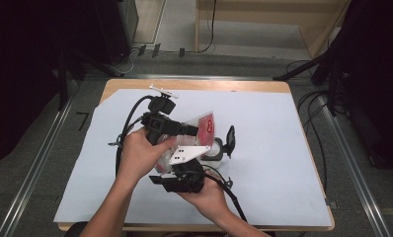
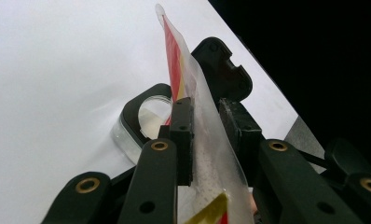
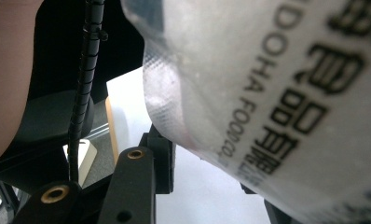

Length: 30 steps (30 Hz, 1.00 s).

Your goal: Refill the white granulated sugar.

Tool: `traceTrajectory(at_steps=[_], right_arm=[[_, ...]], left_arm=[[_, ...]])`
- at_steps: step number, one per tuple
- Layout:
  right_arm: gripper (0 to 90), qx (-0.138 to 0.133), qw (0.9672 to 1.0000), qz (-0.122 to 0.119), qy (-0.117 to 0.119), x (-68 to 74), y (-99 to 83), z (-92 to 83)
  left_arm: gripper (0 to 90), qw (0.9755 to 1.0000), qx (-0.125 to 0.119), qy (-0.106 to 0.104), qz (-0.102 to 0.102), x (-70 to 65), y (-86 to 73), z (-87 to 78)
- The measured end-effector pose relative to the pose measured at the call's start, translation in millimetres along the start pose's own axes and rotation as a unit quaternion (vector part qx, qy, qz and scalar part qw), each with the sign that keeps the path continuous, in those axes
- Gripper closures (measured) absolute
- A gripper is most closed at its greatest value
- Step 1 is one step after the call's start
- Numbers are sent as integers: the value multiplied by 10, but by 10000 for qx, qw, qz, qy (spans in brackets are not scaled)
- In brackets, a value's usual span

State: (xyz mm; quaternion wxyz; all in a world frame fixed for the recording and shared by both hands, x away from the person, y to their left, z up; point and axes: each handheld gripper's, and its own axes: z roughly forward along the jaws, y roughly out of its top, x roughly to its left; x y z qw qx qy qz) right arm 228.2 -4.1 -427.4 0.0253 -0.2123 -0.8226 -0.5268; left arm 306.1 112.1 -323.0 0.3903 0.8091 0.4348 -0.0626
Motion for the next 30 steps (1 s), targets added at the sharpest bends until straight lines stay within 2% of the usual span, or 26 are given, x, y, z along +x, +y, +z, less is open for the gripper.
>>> traceTrajectory(at_steps=[30], right_arm=[[647,27,10000,-54,-54,10,-3,-6]], left_arm=[[763,10000,-4,14,41,-10,-2,2]])
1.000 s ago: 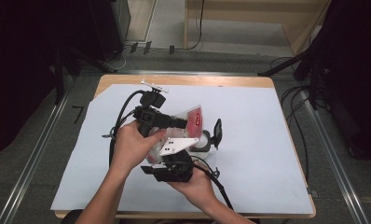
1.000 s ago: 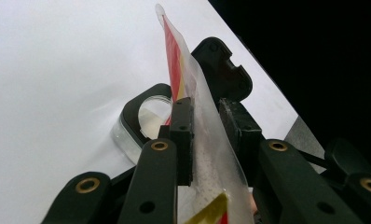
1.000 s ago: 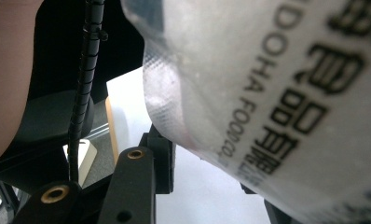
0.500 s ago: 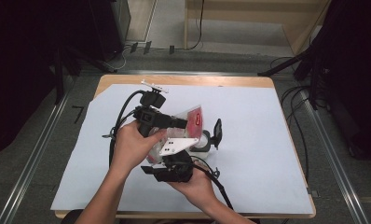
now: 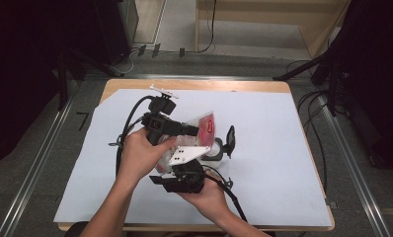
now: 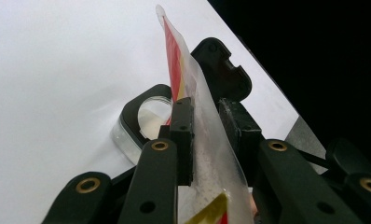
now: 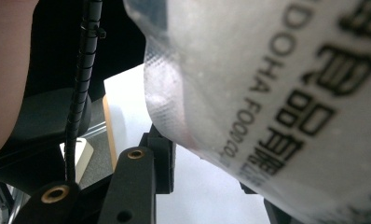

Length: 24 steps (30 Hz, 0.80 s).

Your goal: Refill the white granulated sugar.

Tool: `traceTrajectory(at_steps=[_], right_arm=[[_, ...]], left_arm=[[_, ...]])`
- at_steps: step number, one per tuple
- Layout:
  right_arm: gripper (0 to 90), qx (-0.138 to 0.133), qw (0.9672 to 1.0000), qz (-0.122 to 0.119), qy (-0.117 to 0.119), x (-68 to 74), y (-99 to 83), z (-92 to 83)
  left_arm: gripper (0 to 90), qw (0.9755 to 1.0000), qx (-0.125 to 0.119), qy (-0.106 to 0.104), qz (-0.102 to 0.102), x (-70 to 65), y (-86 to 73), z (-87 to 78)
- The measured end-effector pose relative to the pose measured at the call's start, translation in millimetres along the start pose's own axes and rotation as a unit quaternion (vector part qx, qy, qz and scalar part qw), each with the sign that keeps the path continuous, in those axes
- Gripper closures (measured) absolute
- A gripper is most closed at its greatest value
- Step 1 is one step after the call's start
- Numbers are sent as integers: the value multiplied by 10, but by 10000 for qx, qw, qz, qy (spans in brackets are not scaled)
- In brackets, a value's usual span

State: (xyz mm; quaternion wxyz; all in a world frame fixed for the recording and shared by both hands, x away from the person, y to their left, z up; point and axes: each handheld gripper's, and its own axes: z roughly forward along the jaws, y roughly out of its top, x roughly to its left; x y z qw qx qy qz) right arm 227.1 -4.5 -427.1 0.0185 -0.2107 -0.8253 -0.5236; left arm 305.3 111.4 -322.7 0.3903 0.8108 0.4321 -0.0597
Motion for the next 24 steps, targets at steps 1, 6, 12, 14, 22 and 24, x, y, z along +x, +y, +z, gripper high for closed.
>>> traceTrajectory(at_steps=[1,6,12,14,22,24], right_arm=[[647,2,10000,-2,-1,0,0,0],[647,-6,10000,-10,-6,-1,0,4],[647,-1,10000,20,-3,2,2,-1],[647,-5,10000,11,3,-1,3,0],[647,-1,10000,2,-5,-1,2,2],[647,1,10000,8,-7,0,2,2]], left_arm=[[763,10000,7,-4,1,1,0,-1],[762,10000,0,4,13,-2,-1,0],[762,10000,-1,20,16,-7,1,0],[763,10000,0,18,14,-7,2,0],[762,10000,-8,8,12,-4,-1,0],[762,10000,-9,2,10,-3,-1,0]])
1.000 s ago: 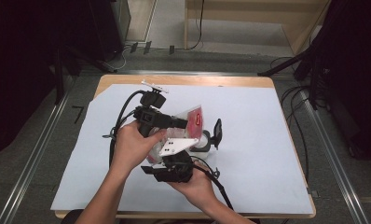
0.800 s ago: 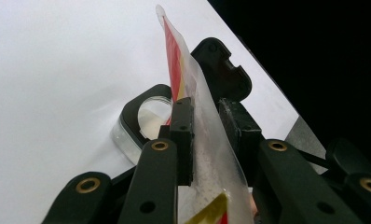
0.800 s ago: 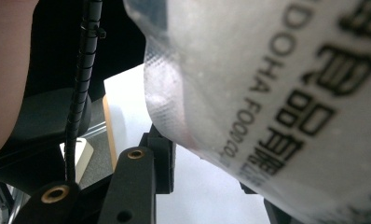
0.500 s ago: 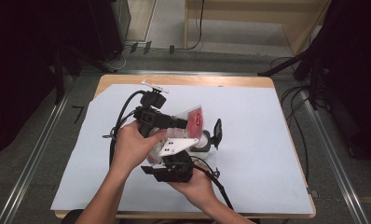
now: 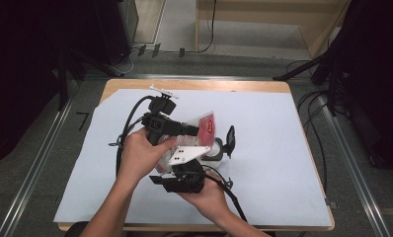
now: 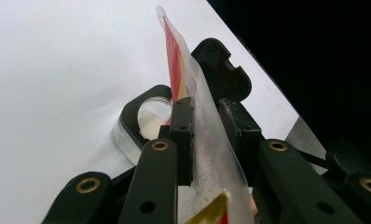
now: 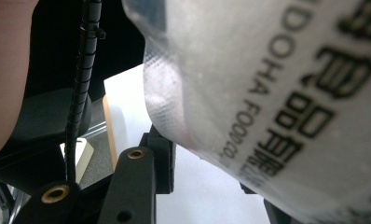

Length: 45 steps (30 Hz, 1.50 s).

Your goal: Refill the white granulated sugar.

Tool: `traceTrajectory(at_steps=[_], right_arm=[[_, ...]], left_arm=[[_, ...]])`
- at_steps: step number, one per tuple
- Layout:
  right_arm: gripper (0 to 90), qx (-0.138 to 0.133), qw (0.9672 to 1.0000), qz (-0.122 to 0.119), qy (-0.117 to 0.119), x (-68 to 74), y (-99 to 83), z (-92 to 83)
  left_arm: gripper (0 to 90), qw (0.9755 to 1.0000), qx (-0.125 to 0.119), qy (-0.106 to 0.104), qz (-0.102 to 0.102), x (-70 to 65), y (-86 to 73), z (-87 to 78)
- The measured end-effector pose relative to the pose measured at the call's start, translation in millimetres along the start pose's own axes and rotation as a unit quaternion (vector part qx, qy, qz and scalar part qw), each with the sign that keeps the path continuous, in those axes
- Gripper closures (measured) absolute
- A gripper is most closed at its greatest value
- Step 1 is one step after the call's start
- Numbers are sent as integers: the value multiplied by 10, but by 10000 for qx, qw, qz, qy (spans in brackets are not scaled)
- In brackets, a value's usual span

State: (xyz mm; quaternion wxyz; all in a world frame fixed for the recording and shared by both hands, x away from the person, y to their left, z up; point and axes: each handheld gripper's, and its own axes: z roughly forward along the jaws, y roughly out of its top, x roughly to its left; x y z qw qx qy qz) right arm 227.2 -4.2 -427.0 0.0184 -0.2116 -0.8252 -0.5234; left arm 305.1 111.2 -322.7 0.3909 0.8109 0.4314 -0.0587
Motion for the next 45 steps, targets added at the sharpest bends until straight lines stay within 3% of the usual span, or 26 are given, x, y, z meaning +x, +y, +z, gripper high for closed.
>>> traceTrajectory(at_steps=[45], right_arm=[[649,26,10000,17,20,2,7,-8]], left_arm=[[754,10000,-27,-21,-40,-3,-1,1]])
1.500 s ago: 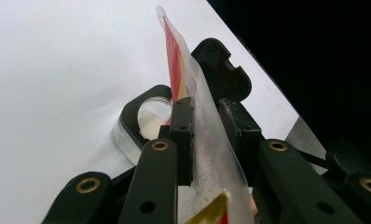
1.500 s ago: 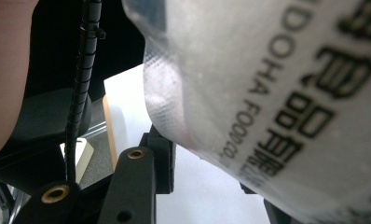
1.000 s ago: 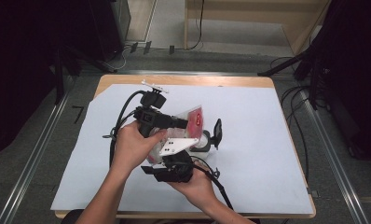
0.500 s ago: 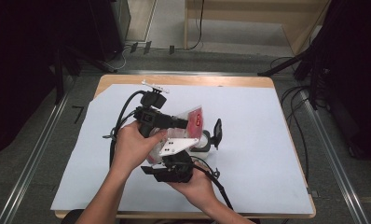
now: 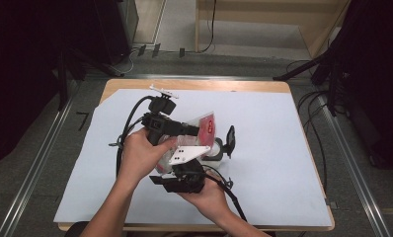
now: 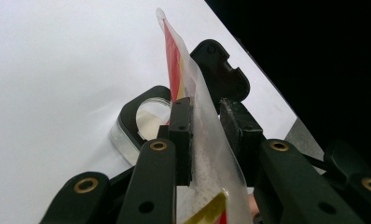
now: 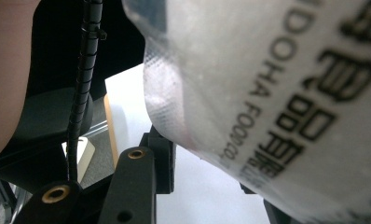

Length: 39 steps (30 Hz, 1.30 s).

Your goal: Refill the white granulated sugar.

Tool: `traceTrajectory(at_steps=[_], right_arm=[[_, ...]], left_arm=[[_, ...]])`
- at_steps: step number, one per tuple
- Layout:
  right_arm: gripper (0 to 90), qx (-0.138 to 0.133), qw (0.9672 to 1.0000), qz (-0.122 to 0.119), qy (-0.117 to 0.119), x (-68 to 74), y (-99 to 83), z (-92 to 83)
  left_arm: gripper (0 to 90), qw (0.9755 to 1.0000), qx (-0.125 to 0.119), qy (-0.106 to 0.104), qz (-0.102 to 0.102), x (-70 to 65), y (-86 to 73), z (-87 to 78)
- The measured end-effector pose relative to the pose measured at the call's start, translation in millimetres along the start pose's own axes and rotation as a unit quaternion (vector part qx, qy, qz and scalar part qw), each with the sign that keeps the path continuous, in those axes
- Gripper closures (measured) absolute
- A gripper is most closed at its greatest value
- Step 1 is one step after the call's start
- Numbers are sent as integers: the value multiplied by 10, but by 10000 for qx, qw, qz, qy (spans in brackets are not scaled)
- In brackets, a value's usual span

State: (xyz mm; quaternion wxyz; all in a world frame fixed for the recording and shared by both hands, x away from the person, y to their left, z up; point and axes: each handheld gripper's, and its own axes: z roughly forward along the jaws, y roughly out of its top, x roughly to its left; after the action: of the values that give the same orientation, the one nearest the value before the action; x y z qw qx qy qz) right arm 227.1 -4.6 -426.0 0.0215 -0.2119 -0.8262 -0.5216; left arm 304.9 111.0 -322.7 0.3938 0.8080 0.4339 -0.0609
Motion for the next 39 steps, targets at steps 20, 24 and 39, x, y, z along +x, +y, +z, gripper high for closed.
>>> traceTrajectory(at_steps=[20,24,39], right_arm=[[651,4,10000,-23,-29,4,-1,3],[651,-2,10000,-16,-36,7,-2,2],[652,-17,10000,1,-24,10,3,-1]], left_arm=[[760,10000,7,14,14,-9,-1,3],[760,10000,-7,8,-1,-15,-1,5],[759,10000,-28,19,10,-21,0,1]])
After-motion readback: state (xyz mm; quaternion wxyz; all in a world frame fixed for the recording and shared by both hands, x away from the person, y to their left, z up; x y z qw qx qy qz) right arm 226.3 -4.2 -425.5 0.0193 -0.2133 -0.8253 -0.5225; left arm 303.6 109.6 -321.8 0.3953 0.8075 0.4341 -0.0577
